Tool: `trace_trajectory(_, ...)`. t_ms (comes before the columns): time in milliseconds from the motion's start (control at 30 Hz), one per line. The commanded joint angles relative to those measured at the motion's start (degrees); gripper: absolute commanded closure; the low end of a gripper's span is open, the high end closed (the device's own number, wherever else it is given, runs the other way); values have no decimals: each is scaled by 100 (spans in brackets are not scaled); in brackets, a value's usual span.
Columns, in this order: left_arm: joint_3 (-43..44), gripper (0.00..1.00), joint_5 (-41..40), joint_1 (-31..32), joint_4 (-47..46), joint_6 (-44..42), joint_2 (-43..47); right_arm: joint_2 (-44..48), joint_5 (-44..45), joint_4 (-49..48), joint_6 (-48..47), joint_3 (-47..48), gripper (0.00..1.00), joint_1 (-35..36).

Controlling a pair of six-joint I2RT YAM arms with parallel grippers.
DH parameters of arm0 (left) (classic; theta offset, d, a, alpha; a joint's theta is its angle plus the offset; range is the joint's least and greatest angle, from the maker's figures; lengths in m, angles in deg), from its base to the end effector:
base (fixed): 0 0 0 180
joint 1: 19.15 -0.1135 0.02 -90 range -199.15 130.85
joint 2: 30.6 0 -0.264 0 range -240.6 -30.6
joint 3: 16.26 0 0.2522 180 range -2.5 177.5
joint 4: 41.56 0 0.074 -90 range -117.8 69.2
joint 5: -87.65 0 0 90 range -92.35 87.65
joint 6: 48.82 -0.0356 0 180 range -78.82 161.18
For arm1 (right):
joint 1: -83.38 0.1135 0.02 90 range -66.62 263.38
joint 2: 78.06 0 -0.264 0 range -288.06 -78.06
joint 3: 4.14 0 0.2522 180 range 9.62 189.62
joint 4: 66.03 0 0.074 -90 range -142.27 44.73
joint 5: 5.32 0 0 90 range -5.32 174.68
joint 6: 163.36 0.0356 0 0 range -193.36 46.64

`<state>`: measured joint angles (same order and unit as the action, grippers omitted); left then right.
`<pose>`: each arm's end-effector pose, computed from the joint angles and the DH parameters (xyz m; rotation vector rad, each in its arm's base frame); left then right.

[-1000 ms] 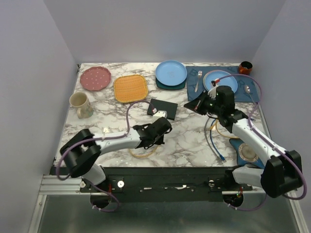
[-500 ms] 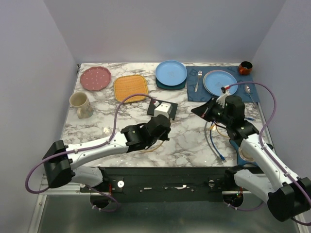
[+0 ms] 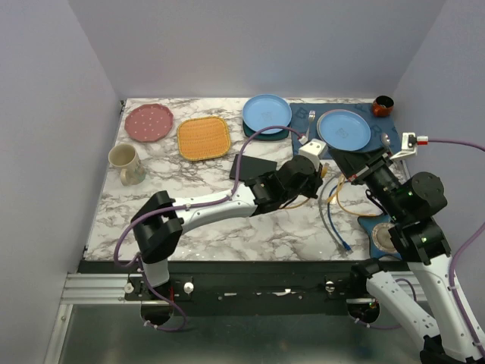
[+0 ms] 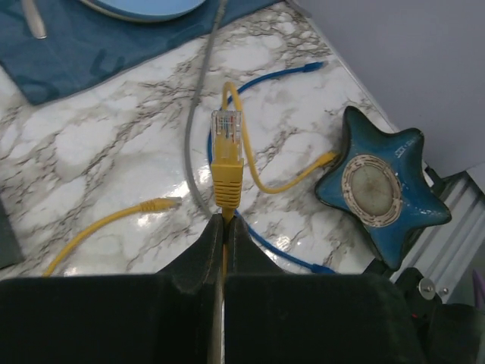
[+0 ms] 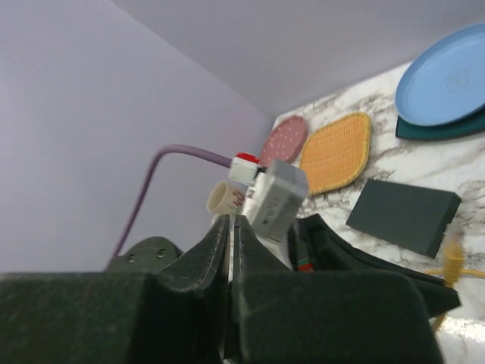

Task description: Pull the plug from the switch port

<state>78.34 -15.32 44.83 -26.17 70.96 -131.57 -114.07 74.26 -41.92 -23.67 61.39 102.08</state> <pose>0.1922 -0.3756 0.3044 0.4485 1.9907 -0.8482 0.1253 0.0492 0.4033 0.2678 1.5548 1.0881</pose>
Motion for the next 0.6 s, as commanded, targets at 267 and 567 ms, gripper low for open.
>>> trace_trajectory(267,1664,34,2545,123,-532,-25,-1742,252,831,187,164,17,87,29)
trace_trajectory(567,-971,1,1150,-457,-1341,959,-39,112,602,161,-187,-52,84,29)
